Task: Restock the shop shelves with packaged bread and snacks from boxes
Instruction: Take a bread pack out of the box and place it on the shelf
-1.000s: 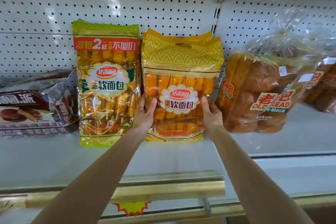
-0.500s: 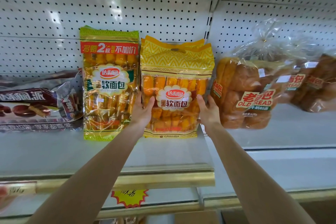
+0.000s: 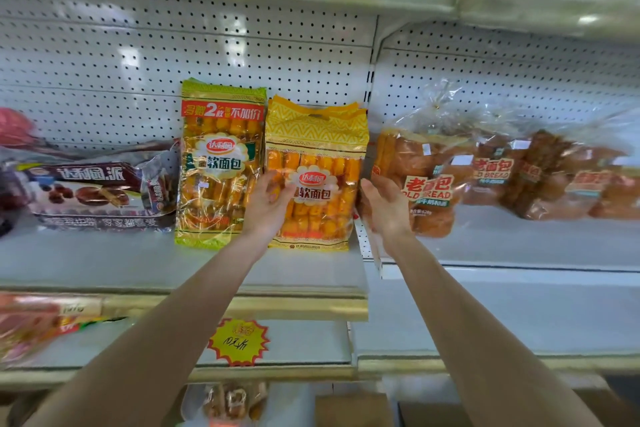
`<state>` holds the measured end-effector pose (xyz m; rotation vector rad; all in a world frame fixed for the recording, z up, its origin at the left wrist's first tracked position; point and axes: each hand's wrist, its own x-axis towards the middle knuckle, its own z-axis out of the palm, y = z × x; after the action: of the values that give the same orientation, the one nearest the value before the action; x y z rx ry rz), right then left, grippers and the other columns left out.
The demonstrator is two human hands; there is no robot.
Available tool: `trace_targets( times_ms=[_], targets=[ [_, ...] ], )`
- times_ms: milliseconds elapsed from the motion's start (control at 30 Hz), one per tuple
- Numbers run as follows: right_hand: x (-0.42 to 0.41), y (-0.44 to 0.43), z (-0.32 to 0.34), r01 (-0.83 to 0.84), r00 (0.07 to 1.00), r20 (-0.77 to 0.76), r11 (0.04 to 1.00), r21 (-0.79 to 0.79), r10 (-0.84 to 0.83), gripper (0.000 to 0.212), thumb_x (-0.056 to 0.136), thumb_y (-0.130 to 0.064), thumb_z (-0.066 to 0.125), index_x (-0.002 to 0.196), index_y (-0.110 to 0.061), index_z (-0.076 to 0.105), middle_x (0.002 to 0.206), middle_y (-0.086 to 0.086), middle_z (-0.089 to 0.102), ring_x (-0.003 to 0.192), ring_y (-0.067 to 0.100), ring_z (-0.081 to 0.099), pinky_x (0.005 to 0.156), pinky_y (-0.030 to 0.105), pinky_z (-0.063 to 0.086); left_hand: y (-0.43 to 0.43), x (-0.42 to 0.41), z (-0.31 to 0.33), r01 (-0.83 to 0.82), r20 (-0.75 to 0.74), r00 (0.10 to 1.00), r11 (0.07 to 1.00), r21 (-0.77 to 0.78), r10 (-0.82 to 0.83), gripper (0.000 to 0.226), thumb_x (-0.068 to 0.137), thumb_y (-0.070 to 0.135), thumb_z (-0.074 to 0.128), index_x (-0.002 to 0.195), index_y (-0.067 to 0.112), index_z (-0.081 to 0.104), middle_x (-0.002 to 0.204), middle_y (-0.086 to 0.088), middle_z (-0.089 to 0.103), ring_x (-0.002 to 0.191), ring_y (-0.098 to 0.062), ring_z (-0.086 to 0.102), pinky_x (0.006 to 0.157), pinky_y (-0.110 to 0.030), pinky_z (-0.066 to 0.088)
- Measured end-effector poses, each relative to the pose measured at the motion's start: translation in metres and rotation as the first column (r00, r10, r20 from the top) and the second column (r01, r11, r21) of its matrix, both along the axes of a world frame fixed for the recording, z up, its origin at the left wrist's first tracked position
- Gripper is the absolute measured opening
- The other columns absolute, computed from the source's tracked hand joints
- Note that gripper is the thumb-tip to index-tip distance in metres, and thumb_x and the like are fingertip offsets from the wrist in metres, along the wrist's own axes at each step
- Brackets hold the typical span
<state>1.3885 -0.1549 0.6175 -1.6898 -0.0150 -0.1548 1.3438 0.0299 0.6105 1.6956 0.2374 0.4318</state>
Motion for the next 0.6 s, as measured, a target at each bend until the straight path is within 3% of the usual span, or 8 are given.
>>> trace_targets(
  times_ms=[100, 233, 300, 367, 433, 467, 600],
  targets=[
    [-0.033, -0.017, 0.021, -0.029, 0.997, 0.07, 1.0, -0.01, 0.029, 0.044, 0.095, -0.031, 0.059, 0.133, -0.01, 0.054, 0.123, 0.002, 0.062, 0.11, 0.016, 0.058, 0.096, 0.032, 0.047, -0.017, -0.038, 0.02, -0.005, 0.047, 0.999, 0.999, 0.037, 0.003, 0.058, 0.094, 0.031, 0.059, 0.145, 0.014, 0.039, 0.144, -0.004, 0.046, 0.131, -0.02, 0.046, 0.102, -0.028, 0.04],
    [-0.073, -0.036, 0.05, -0.071, 0.986, 0.149, 0.997, 0.0, 0.07, 0.035, 0.096, -0.025, 0.057, 0.127, -0.009, 0.057, 0.107, -0.005, 0.061, 0.086, 0.0, 0.055, 0.069, 0.006, 0.039, -0.038, -0.081, 0.051, 0.014, 0.096, 0.995, 0.998, 0.069, -0.021, 0.056, 0.094, 0.03, 0.06, 0.145, 0.016, 0.039, 0.138, -0.005, 0.05, 0.119, -0.014, 0.049, 0.092, -0.024, 0.039],
    [-0.094, -0.044, 0.066, -0.061, 0.978, 0.199, 0.998, 0.008, 0.058, 0.033, 0.096, -0.021, 0.058, 0.126, -0.007, 0.057, 0.103, -0.009, 0.06, 0.083, -0.004, 0.054, 0.066, 0.0, 0.04, -0.048, -0.103, 0.067, 0.01, 0.129, 0.991, 0.996, 0.085, -0.021, 0.055, 0.095, 0.026, 0.06, 0.144, 0.017, 0.039, 0.137, -0.005, 0.05, 0.115, -0.012, 0.049, 0.088, -0.022, 0.039],
    [-0.115, -0.052, 0.08, -0.049, 0.972, 0.232, 0.999, 0.019, 0.044, 0.036, 0.095, -0.022, 0.06, 0.127, -0.006, 0.057, 0.108, -0.008, 0.062, 0.093, 0.0, 0.059, 0.081, 0.006, 0.047, -0.057, -0.122, 0.082, 0.016, 0.151, 0.988, 0.994, 0.106, -0.032, 0.055, 0.095, 0.027, 0.06, 0.145, 0.018, 0.038, 0.135, -0.003, 0.05, 0.113, -0.01, 0.048, 0.082, -0.016, 0.041],
    [-0.137, -0.059, 0.093, -0.043, 0.963, 0.267, 0.999, 0.01, 0.039, 0.042, 0.094, -0.029, 0.061, 0.13, -0.009, 0.056, 0.122, 0.0, 0.063, 0.111, 0.015, 0.06, 0.1, 0.034, 0.048, -0.064, -0.14, 0.092, 0.034, 0.161, 0.986, 0.992, 0.125, -0.054, 0.057, 0.094, 0.03, 0.06, 0.146, 0.021, 0.036, 0.133, 0.0, 0.051, 0.115, -0.011, 0.049, 0.073, -0.008, 0.039],
    [-0.151, -0.064, 0.1, -0.051, 0.954, 0.296, 0.999, 0.013, 0.045, 0.042, 0.093, -0.03, 0.062, 0.13, -0.011, 0.056, 0.123, 0.0, 0.062, 0.114, 0.018, 0.059, 0.103, 0.04, 0.046, -0.068, -0.152, 0.098, 0.04, 0.173, 0.983, 0.988, 0.147, -0.066, 0.058, 0.094, 0.031, 0.061, 0.146, 0.022, 0.036, 0.132, 0.001, 0.052, 0.116, -0.012, 0.05, 0.071, -0.007, 0.037],
    [-0.198, -0.083, 0.116, -0.044, 0.936, 0.35, 0.999, 0.006, 0.039, 0.041, 0.095, -0.029, 0.06, 0.131, -0.012, 0.055, 0.119, -0.005, 0.058, 0.109, 0.01, 0.055, 0.096, 0.024, 0.044, -0.085, -0.198, 0.114, 0.071, 0.21, 0.971, 0.978, 0.195, -0.112, 0.059, 0.094, 0.033, 0.06, 0.146, 0.025, 0.035, 0.132, 0.002, 0.054, 0.114, -0.01, 0.05, 0.068, -0.007, 0.037]
  ],
)
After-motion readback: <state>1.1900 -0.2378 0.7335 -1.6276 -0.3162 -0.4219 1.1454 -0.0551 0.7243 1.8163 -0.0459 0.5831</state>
